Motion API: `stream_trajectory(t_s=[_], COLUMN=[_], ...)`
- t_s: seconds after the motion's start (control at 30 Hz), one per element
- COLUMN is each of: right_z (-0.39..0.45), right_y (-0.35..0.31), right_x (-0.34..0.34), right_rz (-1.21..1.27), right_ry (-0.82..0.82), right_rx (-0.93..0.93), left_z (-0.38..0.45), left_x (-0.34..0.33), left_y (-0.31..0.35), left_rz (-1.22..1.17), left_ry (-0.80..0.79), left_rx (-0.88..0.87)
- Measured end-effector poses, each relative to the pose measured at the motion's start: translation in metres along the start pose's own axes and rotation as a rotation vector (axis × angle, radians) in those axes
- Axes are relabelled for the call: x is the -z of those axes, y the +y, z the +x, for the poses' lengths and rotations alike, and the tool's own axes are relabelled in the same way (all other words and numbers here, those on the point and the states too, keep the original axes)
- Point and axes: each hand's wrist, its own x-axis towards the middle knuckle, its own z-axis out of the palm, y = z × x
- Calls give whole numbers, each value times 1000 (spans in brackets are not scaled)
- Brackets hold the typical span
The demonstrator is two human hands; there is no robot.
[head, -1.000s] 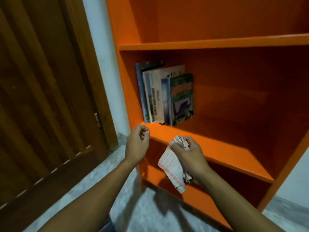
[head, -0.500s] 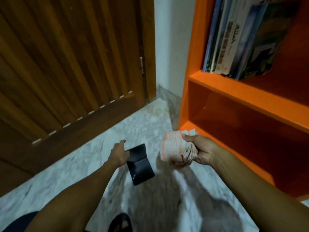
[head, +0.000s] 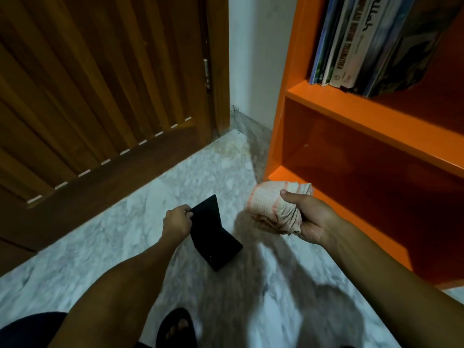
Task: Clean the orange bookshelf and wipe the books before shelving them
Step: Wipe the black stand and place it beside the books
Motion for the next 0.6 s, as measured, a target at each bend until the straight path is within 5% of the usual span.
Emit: stream_trajectory(t_s=[0.37,0.6], right_z=[-51,-80], right_y=[-19,-26], right_x=[-24,-35], right_rz=[232,255], right_ry=[-6,34], right_rx=[246,460], left_z=[-31,-90], left_x=[107,153], left_y=[141,181], left_rz=[-498,-620], left_ry=[48,-8], left_rx=[-249,-252])
